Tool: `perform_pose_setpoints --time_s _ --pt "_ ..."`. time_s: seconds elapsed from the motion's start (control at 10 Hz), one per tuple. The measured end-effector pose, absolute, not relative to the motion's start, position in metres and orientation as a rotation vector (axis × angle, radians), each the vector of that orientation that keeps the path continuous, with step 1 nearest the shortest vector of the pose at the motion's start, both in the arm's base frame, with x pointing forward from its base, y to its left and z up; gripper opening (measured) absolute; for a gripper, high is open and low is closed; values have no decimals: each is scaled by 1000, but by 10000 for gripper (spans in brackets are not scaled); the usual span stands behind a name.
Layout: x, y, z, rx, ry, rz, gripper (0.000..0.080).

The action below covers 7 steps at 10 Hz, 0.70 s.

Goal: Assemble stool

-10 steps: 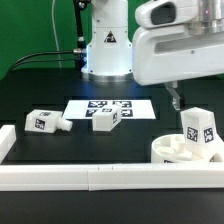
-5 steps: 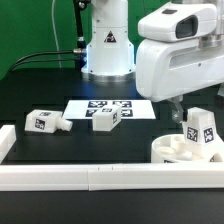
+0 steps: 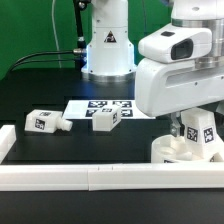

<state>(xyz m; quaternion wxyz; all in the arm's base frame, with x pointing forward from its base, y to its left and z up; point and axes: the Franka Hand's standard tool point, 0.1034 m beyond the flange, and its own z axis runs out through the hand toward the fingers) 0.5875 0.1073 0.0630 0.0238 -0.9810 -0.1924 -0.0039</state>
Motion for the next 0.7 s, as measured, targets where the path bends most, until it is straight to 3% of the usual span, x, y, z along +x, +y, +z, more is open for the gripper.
perform_pose_setpoints --time_s 0.2,0.4,0.7 --pt "587 108 62 -3073 -349 -5 333" --pt "587 109 63 -3090 -96 2 333" --pt "589 119 64 -2981 772 -3 333"
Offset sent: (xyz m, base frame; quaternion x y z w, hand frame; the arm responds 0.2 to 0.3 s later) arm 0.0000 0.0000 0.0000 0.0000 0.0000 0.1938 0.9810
